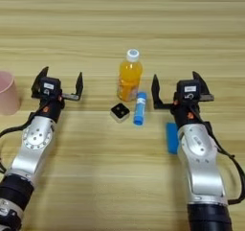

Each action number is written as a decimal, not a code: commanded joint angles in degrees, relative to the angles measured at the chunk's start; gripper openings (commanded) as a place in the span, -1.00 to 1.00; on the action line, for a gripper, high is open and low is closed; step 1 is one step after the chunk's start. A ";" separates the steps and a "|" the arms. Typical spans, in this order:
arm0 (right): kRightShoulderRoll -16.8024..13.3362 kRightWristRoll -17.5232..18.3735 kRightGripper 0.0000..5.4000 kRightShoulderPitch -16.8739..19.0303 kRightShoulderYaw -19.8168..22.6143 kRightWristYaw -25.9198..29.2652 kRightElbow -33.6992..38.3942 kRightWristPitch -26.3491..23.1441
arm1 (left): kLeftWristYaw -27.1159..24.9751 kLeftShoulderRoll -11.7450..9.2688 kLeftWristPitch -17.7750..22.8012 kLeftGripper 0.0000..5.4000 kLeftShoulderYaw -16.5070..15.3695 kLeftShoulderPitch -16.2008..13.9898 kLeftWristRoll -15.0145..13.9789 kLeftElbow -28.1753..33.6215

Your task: Move the objects on the table

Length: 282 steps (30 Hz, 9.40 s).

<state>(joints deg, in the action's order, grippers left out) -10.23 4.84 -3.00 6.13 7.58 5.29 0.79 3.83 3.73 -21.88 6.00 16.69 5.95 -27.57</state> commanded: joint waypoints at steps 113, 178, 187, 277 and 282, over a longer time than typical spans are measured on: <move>3.43 3.66 0.28 -20.50 -4.22 8.63 -23.02 -2.02 | 2.54 1.31 -0.69 1.00 1.84 0.58 0.98 -0.55; 6.57 4.12 0.27 -13.36 -14.43 8.59 6.04 -17.53 | -14.33 2.19 1.24 1.00 11.78 -2.91 -3.49 3.56; 7.14 4.24 0.27 -12.40 -16.02 8.52 8.44 -18.90 | -13.87 2.13 1.46 1.00 11.52 -2.60 -3.44 2.96; 7.60 4.37 0.27 -11.72 -16.29 8.82 7.19 -18.77 | -13.17 1.69 3.22 0.80 9.52 -1.70 -5.12 2.51; 7.60 4.36 0.27 -11.70 -16.26 8.81 7.18 -18.74 | -13.19 1.68 2.32 0.62 9.47 -1.82 -5.27 2.51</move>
<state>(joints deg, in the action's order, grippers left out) -3.00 8.87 -14.11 -10.64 16.49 11.91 -18.49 -9.47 3.28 -18.91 15.60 15.23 0.44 -25.39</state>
